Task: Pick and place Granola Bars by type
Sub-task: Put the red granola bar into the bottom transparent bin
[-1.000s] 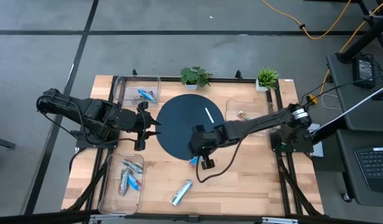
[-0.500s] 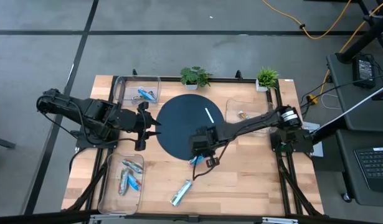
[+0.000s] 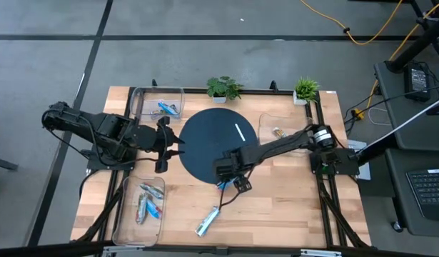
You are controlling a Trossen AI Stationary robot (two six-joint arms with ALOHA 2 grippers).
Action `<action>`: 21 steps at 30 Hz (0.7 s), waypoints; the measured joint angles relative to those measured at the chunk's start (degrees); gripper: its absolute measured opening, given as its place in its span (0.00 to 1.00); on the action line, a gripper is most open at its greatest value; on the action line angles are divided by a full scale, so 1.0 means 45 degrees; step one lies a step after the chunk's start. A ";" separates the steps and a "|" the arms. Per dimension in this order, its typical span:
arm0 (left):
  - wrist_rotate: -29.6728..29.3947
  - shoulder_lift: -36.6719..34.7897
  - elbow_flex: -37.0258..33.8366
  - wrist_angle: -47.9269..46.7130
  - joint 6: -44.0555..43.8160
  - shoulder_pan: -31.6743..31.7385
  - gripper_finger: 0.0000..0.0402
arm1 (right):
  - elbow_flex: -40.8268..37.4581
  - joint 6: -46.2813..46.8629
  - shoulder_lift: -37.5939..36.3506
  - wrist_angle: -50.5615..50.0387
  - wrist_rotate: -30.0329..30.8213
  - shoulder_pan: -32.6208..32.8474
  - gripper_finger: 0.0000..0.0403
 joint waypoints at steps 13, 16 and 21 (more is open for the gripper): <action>-0.0223 0.0000 -0.0002 0.0009 -0.0431 0.0000 0.36 | 0.0015 -0.0330 0.1406 0.0087 -0.0011 -0.0024 0.68; -0.0270 0.0000 0.0000 0.0009 -0.0440 0.0000 0.36 | 0.0019 -0.0331 0.1455 0.0079 -0.0006 -0.0019 0.56; -0.0296 0.0000 0.0000 0.0009 -0.0474 0.0000 0.36 | 0.0019 -0.0253 0.1411 -0.0017 0.0067 -0.0034 0.31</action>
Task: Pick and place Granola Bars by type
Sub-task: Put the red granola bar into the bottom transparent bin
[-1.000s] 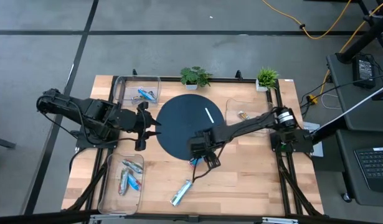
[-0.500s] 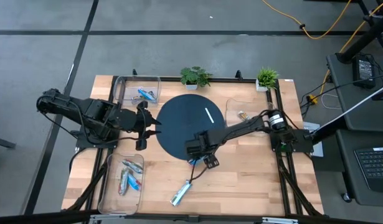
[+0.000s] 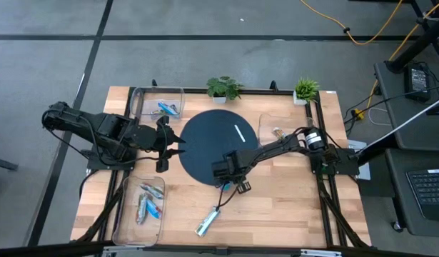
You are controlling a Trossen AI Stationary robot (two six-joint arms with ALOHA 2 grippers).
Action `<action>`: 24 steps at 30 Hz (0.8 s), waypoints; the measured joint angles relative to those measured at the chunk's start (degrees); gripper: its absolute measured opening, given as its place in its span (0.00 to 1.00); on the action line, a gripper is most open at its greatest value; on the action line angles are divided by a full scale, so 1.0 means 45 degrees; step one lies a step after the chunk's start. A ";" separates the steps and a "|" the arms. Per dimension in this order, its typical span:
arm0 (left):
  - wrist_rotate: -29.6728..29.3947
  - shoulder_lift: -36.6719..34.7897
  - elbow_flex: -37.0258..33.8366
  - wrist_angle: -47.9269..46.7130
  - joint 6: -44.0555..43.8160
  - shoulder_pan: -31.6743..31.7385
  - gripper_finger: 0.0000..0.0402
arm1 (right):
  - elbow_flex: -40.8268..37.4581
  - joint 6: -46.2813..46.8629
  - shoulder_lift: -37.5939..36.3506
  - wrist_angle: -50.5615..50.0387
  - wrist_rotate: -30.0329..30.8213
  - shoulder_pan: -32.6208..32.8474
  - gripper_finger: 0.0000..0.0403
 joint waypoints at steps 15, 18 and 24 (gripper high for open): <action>-0.0019 -0.0005 -0.0005 0.0000 0.0286 0.0001 0.36 | 0.0032 0.0349 -0.1342 -0.0770 -0.0029 -0.0048 0.15; -0.0024 -0.0005 -0.0005 0.0000 0.0353 0.0005 0.36 | 0.0034 0.0354 -0.1365 -0.0763 -0.0041 -0.0141 0.16; -0.0021 -0.0002 -0.0005 0.0000 0.0484 0.0005 0.36 | 0.0034 0.0464 -0.1365 -0.0679 -0.0073 -0.0449 0.09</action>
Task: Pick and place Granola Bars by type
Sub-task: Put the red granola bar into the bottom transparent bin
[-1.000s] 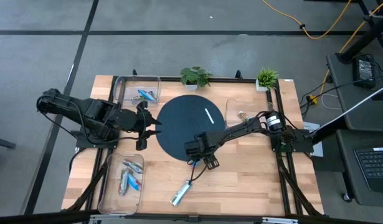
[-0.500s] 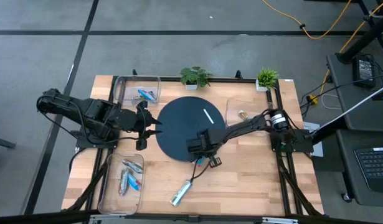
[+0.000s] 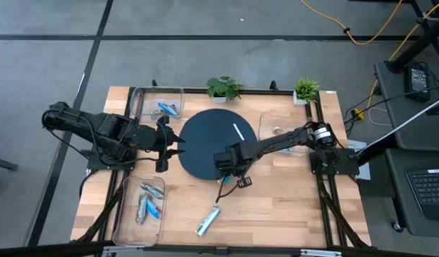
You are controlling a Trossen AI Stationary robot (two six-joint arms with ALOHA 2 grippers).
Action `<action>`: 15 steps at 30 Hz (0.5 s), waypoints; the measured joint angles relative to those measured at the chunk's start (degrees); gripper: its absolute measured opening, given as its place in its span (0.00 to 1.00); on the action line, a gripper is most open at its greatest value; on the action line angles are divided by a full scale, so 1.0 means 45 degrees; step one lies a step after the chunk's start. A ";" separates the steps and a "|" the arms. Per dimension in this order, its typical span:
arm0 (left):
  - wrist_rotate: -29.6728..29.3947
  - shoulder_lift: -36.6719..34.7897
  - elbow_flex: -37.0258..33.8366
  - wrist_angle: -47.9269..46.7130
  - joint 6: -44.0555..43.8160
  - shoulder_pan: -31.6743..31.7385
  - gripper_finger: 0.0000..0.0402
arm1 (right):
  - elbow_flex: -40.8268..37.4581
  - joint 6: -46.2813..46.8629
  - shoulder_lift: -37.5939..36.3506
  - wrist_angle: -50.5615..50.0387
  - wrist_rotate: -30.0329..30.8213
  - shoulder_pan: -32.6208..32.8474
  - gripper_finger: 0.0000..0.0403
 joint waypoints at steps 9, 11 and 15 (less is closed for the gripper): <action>0.0021 -0.0002 0.0000 0.0000 -0.0066 0.0000 0.36 | 0.0000 0.0310 0.0000 0.0186 -0.0898 -0.0270 0.18; 0.0021 -0.0002 0.0000 0.0000 -0.0070 0.0000 0.36 | 0.0000 0.0306 0.0000 0.0186 -0.0911 -0.0265 0.19; 0.0026 -0.0003 0.0000 0.0000 -0.0071 0.0000 0.36 | 0.0000 0.0243 0.0000 0.0186 -0.0981 -0.0265 0.20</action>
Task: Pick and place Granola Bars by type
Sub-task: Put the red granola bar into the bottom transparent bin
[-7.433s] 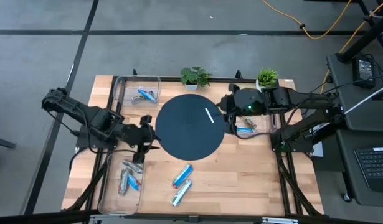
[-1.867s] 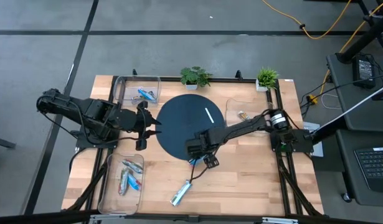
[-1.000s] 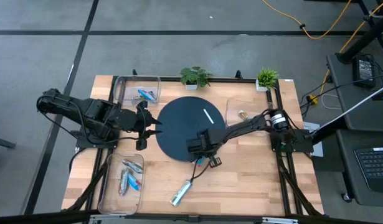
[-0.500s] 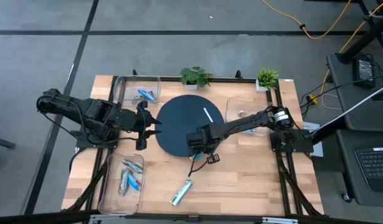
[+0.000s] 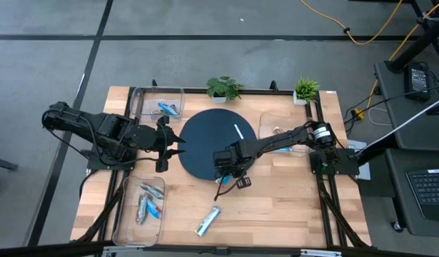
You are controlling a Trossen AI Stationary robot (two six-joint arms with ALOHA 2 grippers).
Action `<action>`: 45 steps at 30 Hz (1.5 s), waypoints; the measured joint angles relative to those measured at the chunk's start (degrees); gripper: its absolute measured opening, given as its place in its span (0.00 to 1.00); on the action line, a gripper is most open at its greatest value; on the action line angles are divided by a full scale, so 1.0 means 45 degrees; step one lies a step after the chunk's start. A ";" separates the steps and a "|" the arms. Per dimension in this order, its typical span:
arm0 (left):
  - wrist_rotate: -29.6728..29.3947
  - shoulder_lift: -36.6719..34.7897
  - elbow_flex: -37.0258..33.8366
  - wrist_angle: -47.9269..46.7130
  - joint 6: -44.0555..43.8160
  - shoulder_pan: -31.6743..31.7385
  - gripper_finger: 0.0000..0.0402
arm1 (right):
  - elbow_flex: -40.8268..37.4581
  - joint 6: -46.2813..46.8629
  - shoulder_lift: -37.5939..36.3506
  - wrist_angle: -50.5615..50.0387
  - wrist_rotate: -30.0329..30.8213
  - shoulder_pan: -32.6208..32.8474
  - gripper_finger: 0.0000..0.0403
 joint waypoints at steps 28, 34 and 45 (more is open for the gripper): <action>-0.0014 0.0003 0.0000 -0.0001 0.0107 0.0000 0.36 | 0.0010 -0.0052 0.0000 -0.0024 -0.0514 -0.0029 0.21; -0.0014 -0.0001 0.0000 0.0000 0.0111 -0.0001 0.36 | 0.0010 -0.0067 0.0000 -0.0019 -0.0617 -0.0053 0.21; -0.0019 -0.0001 0.0000 -0.0003 0.0107 -0.0003 0.36 | 0.0010 -0.0043 0.0000 0.0107 -0.0675 -0.0073 0.17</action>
